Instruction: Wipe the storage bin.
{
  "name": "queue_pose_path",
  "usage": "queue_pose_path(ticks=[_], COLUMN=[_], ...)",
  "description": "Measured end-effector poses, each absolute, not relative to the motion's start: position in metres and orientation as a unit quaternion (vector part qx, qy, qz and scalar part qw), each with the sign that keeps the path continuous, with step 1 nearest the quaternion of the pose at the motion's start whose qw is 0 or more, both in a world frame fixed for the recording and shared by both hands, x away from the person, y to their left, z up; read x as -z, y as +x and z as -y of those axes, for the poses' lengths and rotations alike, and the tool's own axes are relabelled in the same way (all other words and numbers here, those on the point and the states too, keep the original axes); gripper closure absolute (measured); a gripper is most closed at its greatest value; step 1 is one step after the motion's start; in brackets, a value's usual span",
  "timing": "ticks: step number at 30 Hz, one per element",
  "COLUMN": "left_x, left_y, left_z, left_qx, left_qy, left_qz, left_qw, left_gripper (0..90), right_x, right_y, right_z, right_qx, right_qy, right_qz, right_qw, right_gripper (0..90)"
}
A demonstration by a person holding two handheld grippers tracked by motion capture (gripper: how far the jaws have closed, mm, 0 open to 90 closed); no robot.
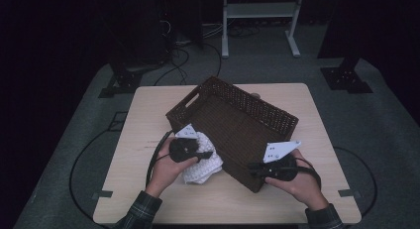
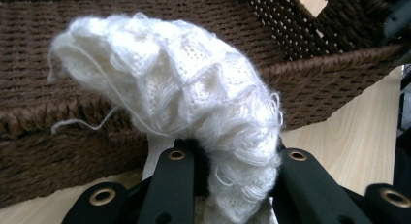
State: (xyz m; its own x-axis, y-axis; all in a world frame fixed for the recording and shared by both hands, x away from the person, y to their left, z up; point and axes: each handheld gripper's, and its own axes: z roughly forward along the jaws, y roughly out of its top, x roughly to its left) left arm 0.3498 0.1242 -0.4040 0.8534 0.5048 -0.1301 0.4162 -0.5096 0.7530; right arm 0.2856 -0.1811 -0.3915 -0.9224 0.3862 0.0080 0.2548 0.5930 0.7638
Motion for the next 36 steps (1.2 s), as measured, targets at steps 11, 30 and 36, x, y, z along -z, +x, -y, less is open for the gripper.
queue_pose_path(ticks=[11, 30, 36], left_x=[0.443, 0.436, 0.419], left_y=[0.356, 0.351, 0.347], left_z=[-0.108, -0.106, -0.111], left_qx=[-0.041, -0.044, -0.053], left_qy=[0.895, 0.898, 0.892], left_qz=[-0.27, -0.257, -0.249], left_qw=[0.353, 0.356, 0.375], left_gripper=[74.6, 74.5, 74.5], right_x=[0.394, 0.395, 0.395], right_y=[0.285, 0.284, 0.284], right_z=[0.17, 0.163, 0.163], right_qx=[-0.419, -0.421, -0.422], right_qy=[0.18, 0.177, 0.178], right_qz=[-0.886, -0.886, -0.885], right_qw=[0.082, 0.082, 0.08], right_gripper=[76.4, 75.5, 75.4])
